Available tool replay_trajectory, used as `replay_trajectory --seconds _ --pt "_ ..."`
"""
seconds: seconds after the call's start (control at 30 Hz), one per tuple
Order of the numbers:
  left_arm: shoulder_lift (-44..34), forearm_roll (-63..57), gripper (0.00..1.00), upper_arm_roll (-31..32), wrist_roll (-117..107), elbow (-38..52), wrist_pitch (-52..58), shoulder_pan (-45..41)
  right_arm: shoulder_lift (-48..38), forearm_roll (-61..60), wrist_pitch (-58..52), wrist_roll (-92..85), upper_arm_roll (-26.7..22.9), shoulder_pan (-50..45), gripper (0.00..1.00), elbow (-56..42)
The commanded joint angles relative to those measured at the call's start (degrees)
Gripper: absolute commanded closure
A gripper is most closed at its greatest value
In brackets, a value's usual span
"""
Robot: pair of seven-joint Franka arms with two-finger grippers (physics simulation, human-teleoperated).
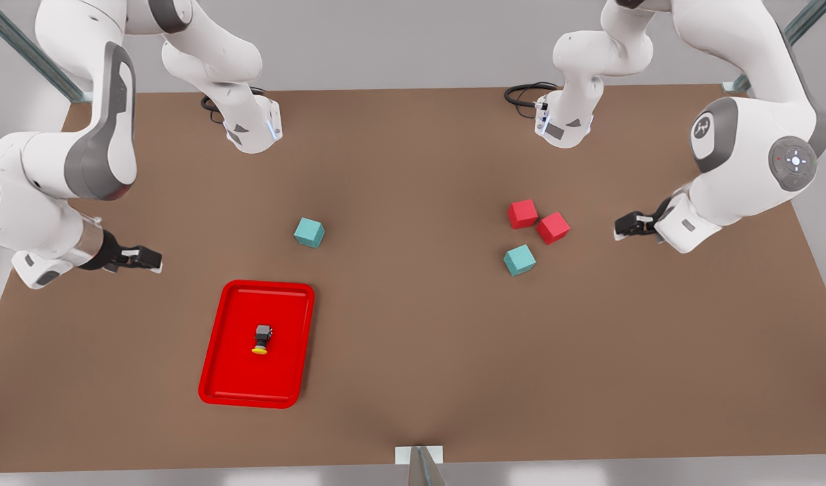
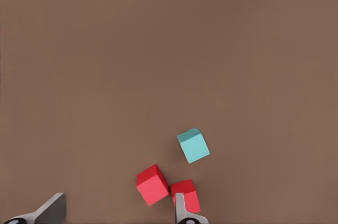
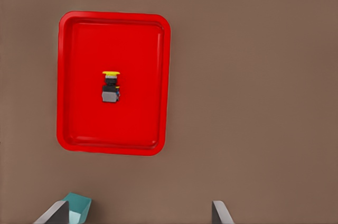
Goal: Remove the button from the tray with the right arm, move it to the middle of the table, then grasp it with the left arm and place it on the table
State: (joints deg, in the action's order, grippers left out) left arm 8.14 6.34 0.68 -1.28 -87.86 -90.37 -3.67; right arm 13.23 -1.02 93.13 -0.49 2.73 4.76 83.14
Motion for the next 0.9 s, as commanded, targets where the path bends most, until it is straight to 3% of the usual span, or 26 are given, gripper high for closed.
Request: replay_trajectory --seconds 0.0,0.23,0.47,0.77,0.87 --pt "0.0 -0.3 0.0 0.0 -0.6 0.0 -1.8 -0.5 -0.3 0.0 1.3 -0.3 0.1 -0.1 0.0 -0.1" --pt "5.0 0.6 0.0 0.3 -1.2 4.8 -1.9 -0.6 0.2 -0.1 1.7 0.3 1.0 -5.8 0.0 0.0" --pt "7.0 -0.2 0.0 0.4 -1.6 4.5 0.9 -2.5 8.9 -0.8 3.8 0.2 1.0 -11.7 0.0 -0.7" --pt "7.8 -0.3 0.0 0.4 -1.6 4.8 0.5 -3.2 17.4 1.0 18.0 30.6 0.9 -13.7 0.0 -3.6" --pt "8.5 -0.3 0.0 0.4 -1.6 4.8 0.3 -3.4 18.4 0.8 17.6 31.0 0.9 -14.2 0.0 -3.0"
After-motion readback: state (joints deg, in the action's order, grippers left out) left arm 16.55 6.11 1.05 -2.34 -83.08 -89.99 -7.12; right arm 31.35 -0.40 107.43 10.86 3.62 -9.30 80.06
